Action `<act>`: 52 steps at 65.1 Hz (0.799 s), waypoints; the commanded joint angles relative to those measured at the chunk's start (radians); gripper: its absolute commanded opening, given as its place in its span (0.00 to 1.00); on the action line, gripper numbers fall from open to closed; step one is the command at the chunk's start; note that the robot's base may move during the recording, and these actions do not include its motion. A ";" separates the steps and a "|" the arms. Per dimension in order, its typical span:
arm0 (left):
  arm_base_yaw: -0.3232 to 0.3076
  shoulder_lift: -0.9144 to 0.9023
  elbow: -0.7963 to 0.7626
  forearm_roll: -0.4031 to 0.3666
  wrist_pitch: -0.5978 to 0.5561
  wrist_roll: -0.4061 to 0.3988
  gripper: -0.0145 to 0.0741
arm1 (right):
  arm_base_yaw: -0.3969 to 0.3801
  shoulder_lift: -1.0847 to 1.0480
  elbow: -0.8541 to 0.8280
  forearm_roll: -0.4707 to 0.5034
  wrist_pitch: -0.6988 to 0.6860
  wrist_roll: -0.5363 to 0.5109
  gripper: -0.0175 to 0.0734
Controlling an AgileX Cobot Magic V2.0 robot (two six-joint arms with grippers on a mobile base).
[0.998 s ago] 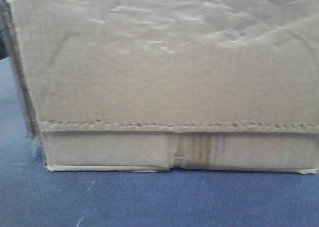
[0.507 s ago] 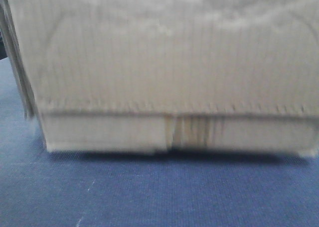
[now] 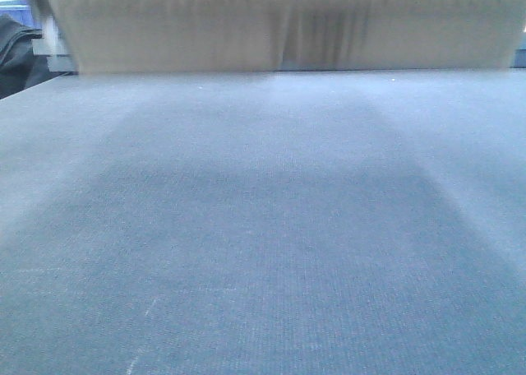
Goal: Stack two boxes on right shelf middle
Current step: 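Lift the plain box with both grippers off the table, then hold the box with both grippers while driving away from the table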
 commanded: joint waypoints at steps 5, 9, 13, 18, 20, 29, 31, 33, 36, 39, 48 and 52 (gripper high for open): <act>0.000 -0.043 -0.050 -0.008 -0.035 0.000 0.04 | -0.007 -0.014 -0.074 -0.028 -0.022 -0.006 0.02; 0.000 -0.045 -0.054 -0.008 -0.043 0.000 0.04 | -0.007 -0.014 -0.082 -0.028 -0.022 -0.006 0.02; 0.000 -0.047 -0.054 -0.008 -0.043 0.000 0.04 | -0.007 -0.014 -0.082 -0.028 -0.022 -0.006 0.02; 0.000 -0.047 -0.050 -0.008 -0.043 0.000 0.04 | -0.007 -0.014 -0.082 -0.028 -0.022 -0.006 0.02; 0.000 -0.047 -0.050 -0.008 -0.043 0.000 0.04 | -0.007 -0.014 -0.082 -0.028 -0.022 -0.006 0.02; 0.000 -0.047 -0.050 -0.008 -0.043 0.000 0.04 | -0.007 -0.014 -0.082 -0.028 -0.026 -0.006 0.02; 0.000 -0.047 -0.051 -0.008 -0.045 0.000 0.04 | -0.007 -0.014 -0.082 -0.028 -0.028 -0.006 0.02; 0.000 -0.047 -0.051 -0.008 -0.047 0.000 0.04 | -0.007 -0.014 -0.082 -0.028 -0.033 -0.006 0.02; 0.000 -0.047 -0.051 -0.008 -0.050 0.000 0.04 | -0.007 -0.014 -0.082 -0.028 -0.037 -0.006 0.02; 0.000 -0.047 -0.051 -0.008 -0.050 0.000 0.04 | -0.007 -0.014 -0.082 -0.028 -0.039 -0.006 0.02; 0.000 -0.047 -0.051 -0.008 -0.050 0.000 0.04 | -0.007 -0.014 -0.082 -0.028 -0.041 -0.006 0.02; 0.000 -0.047 -0.051 -0.008 -0.050 0.000 0.04 | -0.007 -0.014 -0.082 -0.028 -0.045 -0.006 0.02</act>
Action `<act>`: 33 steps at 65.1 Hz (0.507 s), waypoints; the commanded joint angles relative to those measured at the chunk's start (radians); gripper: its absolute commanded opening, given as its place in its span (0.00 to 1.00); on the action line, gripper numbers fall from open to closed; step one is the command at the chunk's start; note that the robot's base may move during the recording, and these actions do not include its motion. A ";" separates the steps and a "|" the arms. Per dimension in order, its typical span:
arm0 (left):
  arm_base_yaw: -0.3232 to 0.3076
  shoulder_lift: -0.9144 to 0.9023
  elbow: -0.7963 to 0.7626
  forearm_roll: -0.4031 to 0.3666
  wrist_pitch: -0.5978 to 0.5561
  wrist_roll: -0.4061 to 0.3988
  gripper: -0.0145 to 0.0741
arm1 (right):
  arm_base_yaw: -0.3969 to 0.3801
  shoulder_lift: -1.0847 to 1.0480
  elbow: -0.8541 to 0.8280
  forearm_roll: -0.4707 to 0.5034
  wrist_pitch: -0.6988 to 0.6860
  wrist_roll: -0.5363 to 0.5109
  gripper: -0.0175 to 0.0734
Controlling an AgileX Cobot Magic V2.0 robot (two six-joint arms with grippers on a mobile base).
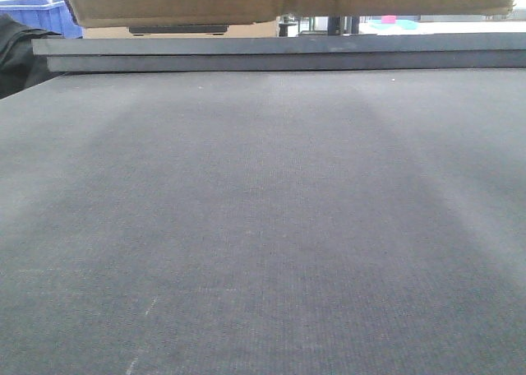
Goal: Stack two boxes on right shelf middle
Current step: 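Hold the box with both grippers while driving away from the table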
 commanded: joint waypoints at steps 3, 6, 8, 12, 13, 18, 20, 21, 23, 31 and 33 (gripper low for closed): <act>0.000 -0.021 -0.013 -0.011 -0.035 0.000 0.04 | -0.007 -0.009 -0.010 -0.039 -0.058 -0.006 0.02; 0.000 -0.021 -0.013 -0.011 -0.035 0.000 0.04 | -0.007 -0.009 -0.010 -0.039 -0.058 -0.006 0.02; 0.000 -0.021 -0.013 -0.011 -0.035 0.000 0.04 | -0.007 -0.009 -0.010 -0.039 -0.058 -0.006 0.02; 0.000 -0.021 -0.013 -0.011 -0.035 0.000 0.04 | -0.007 -0.009 -0.010 -0.039 -0.058 -0.006 0.02; 0.000 -0.021 -0.013 -0.011 -0.035 0.000 0.04 | -0.007 -0.009 -0.010 -0.039 -0.058 -0.006 0.02; 0.000 -0.021 -0.013 -0.011 -0.035 0.000 0.04 | -0.007 -0.009 -0.010 -0.039 -0.060 -0.006 0.02; 0.000 -0.021 -0.013 -0.011 -0.035 0.000 0.04 | -0.007 -0.009 -0.010 -0.039 -0.060 -0.006 0.02; 0.000 -0.021 -0.013 -0.011 -0.035 0.000 0.04 | -0.007 -0.009 -0.010 -0.039 -0.060 -0.006 0.02; 0.000 -0.021 -0.013 -0.011 -0.035 0.000 0.04 | -0.007 -0.009 -0.010 -0.039 -0.060 -0.006 0.02; 0.000 -0.021 -0.013 -0.011 -0.035 0.000 0.04 | -0.007 -0.009 -0.010 -0.039 -0.062 -0.006 0.02; 0.000 -0.021 -0.013 -0.011 -0.035 0.000 0.04 | -0.007 -0.009 -0.010 -0.039 -0.062 -0.006 0.02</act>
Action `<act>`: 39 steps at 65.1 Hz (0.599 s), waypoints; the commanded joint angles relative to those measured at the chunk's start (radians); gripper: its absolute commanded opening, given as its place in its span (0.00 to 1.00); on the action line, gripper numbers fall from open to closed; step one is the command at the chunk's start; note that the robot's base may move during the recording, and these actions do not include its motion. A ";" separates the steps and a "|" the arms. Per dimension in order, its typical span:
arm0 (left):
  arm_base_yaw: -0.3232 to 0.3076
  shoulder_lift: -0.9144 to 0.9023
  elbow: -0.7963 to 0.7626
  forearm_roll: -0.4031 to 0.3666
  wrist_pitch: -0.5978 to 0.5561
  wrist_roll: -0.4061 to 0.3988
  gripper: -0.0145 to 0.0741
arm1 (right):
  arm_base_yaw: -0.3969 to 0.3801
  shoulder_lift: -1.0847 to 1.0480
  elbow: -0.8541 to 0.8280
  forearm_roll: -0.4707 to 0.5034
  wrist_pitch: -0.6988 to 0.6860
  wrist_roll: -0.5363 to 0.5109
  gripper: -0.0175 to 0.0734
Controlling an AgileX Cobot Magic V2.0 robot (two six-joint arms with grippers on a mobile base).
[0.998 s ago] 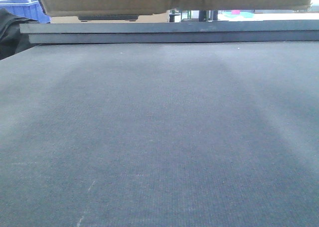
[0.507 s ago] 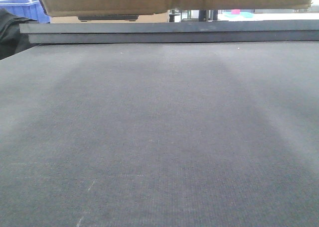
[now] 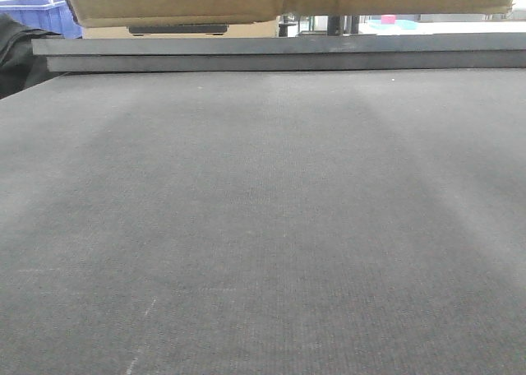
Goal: Stack two boxes on right shelf middle
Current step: 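Hold the box with both grippers while driving away from the table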
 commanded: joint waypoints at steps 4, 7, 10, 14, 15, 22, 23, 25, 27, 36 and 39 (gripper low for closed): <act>0.000 -0.021 -0.013 -0.011 -0.035 0.000 0.04 | -0.007 -0.009 -0.010 -0.039 -0.059 -0.006 0.02; 0.000 -0.021 -0.013 -0.011 -0.035 0.000 0.04 | -0.007 -0.009 -0.010 -0.039 -0.059 -0.006 0.02; 0.000 -0.021 -0.013 -0.011 -0.035 0.000 0.04 | -0.007 -0.009 -0.010 -0.039 -0.061 -0.006 0.02; 0.000 -0.021 -0.013 -0.011 -0.035 0.000 0.04 | -0.007 -0.009 -0.010 -0.039 -0.061 -0.006 0.02; 0.000 -0.021 -0.013 -0.011 -0.035 0.000 0.04 | -0.007 -0.009 -0.010 -0.039 -0.061 -0.006 0.02; 0.000 -0.021 -0.013 -0.011 -0.035 0.000 0.04 | -0.007 -0.009 -0.010 -0.039 -0.061 -0.006 0.02; 0.000 -0.021 -0.013 -0.011 -0.035 0.000 0.04 | -0.007 -0.009 -0.010 -0.039 -0.061 -0.006 0.02; 0.000 -0.021 -0.013 -0.011 -0.035 0.000 0.04 | -0.007 -0.009 -0.010 -0.039 -0.061 -0.006 0.02; 0.000 -0.021 -0.013 -0.011 -0.035 0.000 0.04 | -0.007 -0.009 -0.010 -0.039 -0.061 -0.006 0.02; 0.000 -0.021 -0.013 -0.011 -0.035 0.000 0.04 | -0.007 -0.009 -0.010 -0.039 -0.061 -0.006 0.02; 0.000 -0.021 -0.013 -0.011 -0.035 0.000 0.04 | -0.007 -0.009 -0.010 -0.039 -0.061 -0.006 0.02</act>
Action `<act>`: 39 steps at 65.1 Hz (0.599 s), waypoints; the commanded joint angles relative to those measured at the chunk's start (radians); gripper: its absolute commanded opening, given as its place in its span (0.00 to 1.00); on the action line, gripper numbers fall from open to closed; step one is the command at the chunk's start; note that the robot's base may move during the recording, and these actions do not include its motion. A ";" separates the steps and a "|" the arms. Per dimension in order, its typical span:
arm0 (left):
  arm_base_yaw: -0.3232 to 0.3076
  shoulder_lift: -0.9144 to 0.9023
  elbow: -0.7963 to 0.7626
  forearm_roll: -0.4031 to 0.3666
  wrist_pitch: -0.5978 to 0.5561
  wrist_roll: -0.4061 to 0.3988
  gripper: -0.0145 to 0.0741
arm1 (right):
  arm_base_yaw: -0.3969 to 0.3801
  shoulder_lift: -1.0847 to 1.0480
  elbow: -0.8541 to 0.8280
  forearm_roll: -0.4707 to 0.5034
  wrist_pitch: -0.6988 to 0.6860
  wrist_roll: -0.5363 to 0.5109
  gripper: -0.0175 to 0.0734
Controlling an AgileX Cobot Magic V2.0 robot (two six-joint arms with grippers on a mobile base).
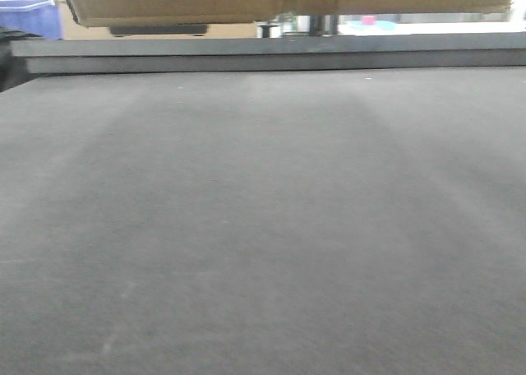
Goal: Stack two boxes on right shelf middle
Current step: 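Hold the box with both grippers while driving away from the table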
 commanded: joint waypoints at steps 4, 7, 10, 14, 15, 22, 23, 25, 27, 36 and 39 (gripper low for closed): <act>0.000 -0.021 -0.013 -0.011 -0.033 0.000 0.04 | -0.007 -0.009 -0.010 -0.039 -0.056 -0.006 0.02; 0.000 -0.021 -0.013 -0.011 -0.033 0.000 0.04 | -0.007 -0.009 -0.010 -0.039 -0.056 -0.006 0.02; 0.000 -0.021 -0.013 -0.011 -0.033 0.000 0.04 | -0.007 -0.009 -0.010 -0.039 -0.056 -0.006 0.02; 0.000 -0.021 -0.013 -0.011 -0.033 0.000 0.04 | -0.007 -0.009 -0.010 -0.039 -0.056 -0.006 0.02; 0.000 -0.021 -0.013 -0.011 -0.033 0.000 0.04 | -0.007 -0.009 -0.010 -0.039 -0.056 -0.006 0.02; 0.000 -0.021 -0.013 -0.011 -0.033 0.000 0.04 | -0.007 -0.009 -0.010 -0.039 -0.056 -0.006 0.02; 0.000 -0.021 -0.013 -0.011 -0.033 0.000 0.04 | -0.007 -0.009 -0.010 -0.039 -0.056 -0.006 0.02; 0.000 -0.021 -0.013 -0.011 -0.033 0.000 0.04 | -0.007 -0.009 -0.010 -0.039 -0.056 -0.006 0.02; 0.000 -0.021 -0.013 -0.011 -0.033 0.000 0.04 | -0.007 -0.009 -0.010 -0.039 -0.056 -0.006 0.02; 0.000 -0.021 -0.013 -0.011 -0.033 0.000 0.04 | -0.007 -0.009 -0.010 -0.039 -0.056 -0.006 0.02; 0.000 -0.021 -0.013 -0.011 -0.033 0.000 0.04 | -0.007 -0.009 -0.010 -0.039 -0.056 -0.006 0.02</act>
